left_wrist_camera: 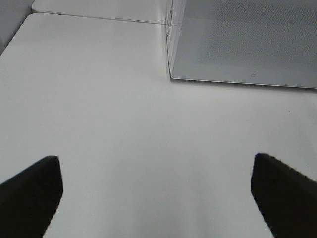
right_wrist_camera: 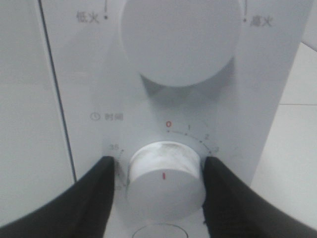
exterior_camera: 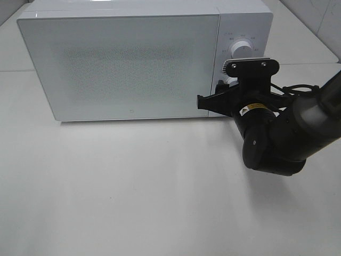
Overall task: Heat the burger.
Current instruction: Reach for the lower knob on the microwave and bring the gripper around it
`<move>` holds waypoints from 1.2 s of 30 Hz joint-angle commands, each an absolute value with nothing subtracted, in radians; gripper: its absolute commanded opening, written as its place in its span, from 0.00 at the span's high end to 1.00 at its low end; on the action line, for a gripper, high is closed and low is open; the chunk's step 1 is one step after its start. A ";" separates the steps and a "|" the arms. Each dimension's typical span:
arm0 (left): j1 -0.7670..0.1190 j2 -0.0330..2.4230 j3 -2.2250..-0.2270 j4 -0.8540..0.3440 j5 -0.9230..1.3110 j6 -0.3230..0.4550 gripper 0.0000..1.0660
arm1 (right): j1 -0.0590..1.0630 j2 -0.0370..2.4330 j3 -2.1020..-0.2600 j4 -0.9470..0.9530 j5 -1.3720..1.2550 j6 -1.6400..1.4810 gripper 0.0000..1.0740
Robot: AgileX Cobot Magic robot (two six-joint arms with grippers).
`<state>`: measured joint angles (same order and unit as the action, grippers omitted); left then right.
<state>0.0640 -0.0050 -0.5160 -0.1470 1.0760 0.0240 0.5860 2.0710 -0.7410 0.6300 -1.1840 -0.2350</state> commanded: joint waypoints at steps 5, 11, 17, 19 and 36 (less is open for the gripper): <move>0.064 -0.022 -0.515 -0.150 1.067 0.024 0.10 | 0.580 2.072 -0.764 0.617 -1.296 -0.233 0.82; 0.064 -0.022 -0.515 -0.150 1.067 0.024 0.10 | 0.580 2.072 -0.764 0.603 -1.354 -0.255 0.92; 0.064 -0.022 -0.515 -0.150 1.067 0.024 0.10 | 0.580 2.072 -0.764 0.581 -1.360 -0.234 0.91; 0.064 -0.022 -0.515 -0.150 1.067 0.024 0.10 | 0.580 2.072 -0.764 0.572 -1.372 -0.218 0.91; 0.064 -0.022 -0.515 -0.150 1.067 0.024 0.10 | 0.580 2.072 -0.764 0.464 -1.432 0.423 0.91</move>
<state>0.0640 -0.0050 -0.5160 -0.1470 1.0760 0.0240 0.5800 2.0720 -0.7320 0.5840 -1.1910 0.2360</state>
